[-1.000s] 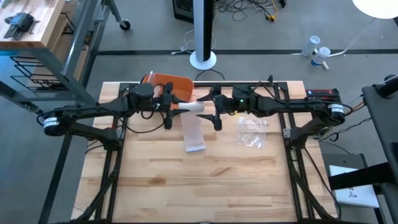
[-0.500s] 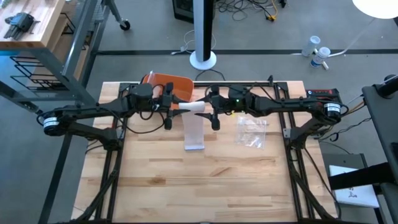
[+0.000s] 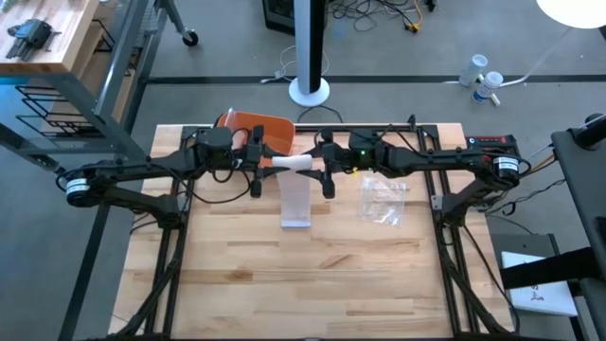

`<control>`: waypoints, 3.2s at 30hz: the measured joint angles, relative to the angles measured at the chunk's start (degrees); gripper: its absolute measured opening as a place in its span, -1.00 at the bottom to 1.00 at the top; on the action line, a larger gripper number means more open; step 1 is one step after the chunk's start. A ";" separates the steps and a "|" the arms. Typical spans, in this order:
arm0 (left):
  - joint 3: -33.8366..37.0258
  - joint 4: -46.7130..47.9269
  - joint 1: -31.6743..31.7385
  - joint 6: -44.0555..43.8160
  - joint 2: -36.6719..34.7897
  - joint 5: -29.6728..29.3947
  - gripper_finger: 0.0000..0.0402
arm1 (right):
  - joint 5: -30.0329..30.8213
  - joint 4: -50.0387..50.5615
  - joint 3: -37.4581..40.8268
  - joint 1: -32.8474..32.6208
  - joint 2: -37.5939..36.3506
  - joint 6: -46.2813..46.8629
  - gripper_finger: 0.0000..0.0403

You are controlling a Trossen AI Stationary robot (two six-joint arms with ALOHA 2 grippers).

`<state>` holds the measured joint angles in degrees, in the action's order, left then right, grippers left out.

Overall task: Roll bandage
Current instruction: Roll the white bandage

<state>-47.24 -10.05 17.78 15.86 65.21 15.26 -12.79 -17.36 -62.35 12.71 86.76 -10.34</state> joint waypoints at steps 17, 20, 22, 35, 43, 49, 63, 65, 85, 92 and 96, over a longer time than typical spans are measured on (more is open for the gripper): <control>0.02 -1.44 0.00 -2.91 0.00 -0.32 -0.52 | -0.72 -2.33 0.00 0.11 -0.13 2.56 0.04; 0.02 -1.38 -0.17 -2.91 -0.05 -0.32 -0.51 | -0.81 0.83 0.00 0.68 -1.64 0.55 0.00; 0.02 -1.50 -0.17 -2.91 -0.25 -0.32 -0.52 | -0.82 2.48 -0.02 0.95 -3.15 -0.31 0.00; 0.02 -1.50 -0.22 -1.91 -0.46 -0.30 -0.52 | -0.88 1.91 -0.04 1.18 -7.28 -3.62 0.48; 0.02 -1.98 -0.35 -1.82 -0.46 0.27 -0.52 | -2.28 -1.84 -0.04 1.18 -2.16 -0.85 0.49; 0.02 -2.38 -0.35 -1.80 -0.48 0.25 -0.50 | -2.34 -1.56 -0.04 0.92 -1.51 -0.10 0.34; 0.04 -3.04 -0.37 -1.31 -0.48 0.25 -0.49 | -2.22 -1.60 -0.04 0.57 -1.51 0.74 -0.23; 0.04 -3.12 -0.37 -0.99 -0.48 0.25 -0.50 | -2.20 -1.60 -0.04 0.57 -1.51 0.74 -0.32; 0.90 0.42 -1.09 -4.46 0.24 1.76 0.26 | -2.56 -3.12 -0.22 -0.91 -5.75 -7.71 -0.59; 1.20 -1.54 -1.14 -7.07 2.44 2.54 0.12 | -2.24 -3.58 -0.24 -1.07 -5.69 -15.19 -0.59; 1.20 -4.51 -1.14 -11.85 2.79 5.40 0.07 | -2.15 -3.77 -0.15 -1.28 -5.62 -19.55 -0.59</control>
<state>-46.04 -14.56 16.64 4.01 68.00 20.66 -14.94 -21.13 -62.50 11.43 81.14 -29.89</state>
